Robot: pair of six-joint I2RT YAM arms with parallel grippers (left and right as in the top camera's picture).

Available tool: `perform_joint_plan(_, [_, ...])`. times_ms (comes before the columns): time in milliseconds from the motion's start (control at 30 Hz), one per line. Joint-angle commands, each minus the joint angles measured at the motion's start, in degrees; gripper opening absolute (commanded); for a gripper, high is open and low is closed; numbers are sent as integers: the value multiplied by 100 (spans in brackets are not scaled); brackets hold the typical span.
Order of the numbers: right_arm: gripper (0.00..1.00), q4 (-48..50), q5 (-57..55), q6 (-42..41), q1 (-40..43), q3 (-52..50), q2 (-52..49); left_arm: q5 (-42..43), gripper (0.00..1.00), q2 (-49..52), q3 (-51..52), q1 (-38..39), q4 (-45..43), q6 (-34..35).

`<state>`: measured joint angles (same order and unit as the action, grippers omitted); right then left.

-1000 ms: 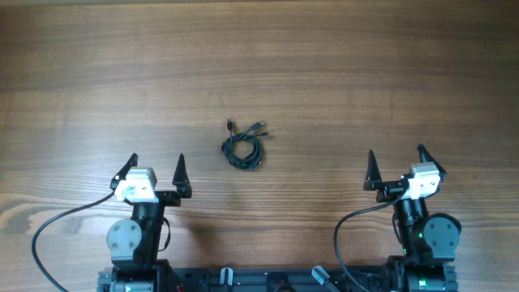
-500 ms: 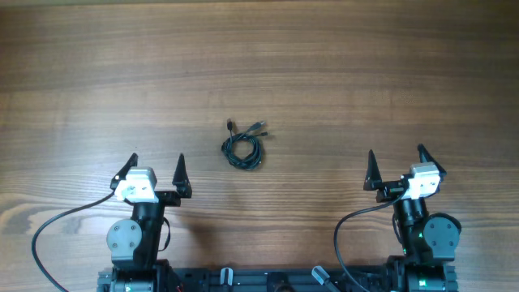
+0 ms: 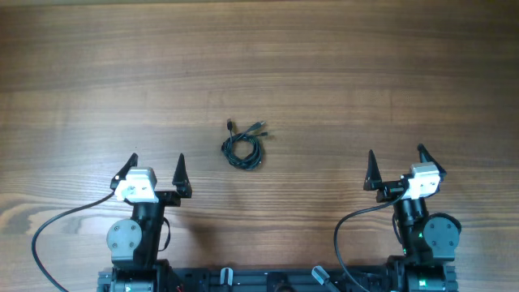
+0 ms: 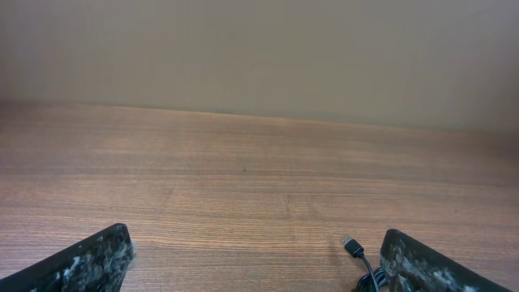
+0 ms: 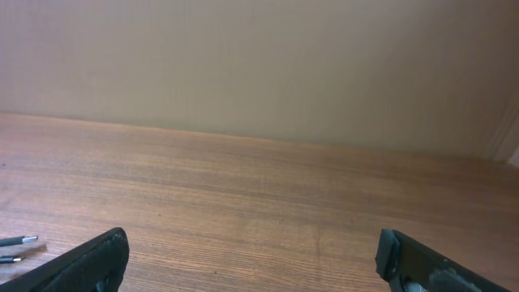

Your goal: Untangle cables

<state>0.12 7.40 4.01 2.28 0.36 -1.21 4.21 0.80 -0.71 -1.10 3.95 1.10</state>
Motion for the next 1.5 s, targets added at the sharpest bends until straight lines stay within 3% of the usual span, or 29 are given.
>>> perform_joint_plan(0, [100,22,-116,50,-7,-4,42,66,100,-31,37,22,7,-85])
perform_joint_plan(533, [100,22,-118,50,-9,-4,42,66,100,-31,37,22,7,-87])
perform_joint_plan(800, [100,22,-116,50,-9,-4,42,-160,100,-31,37,20,-887,-236])
perform_joint_plan(900, [100,22,-116,52,-7,-4,42,1099,100,-13,-72,22,-1888,238])
perform_joint_plan(1000, [100,20,-116,50,-9,-4,42,1078,100,190,-452,20,-1484,588])
perform_joint_plan(1233, [100,22,-116,48,-9,-4,42,1340,100,2258,-2188,26,-518,1482])
perform_joint_plan(1467, [100,22,-116,46,-7,-4,42,2264,100,4876,-3956,350,378,1657])
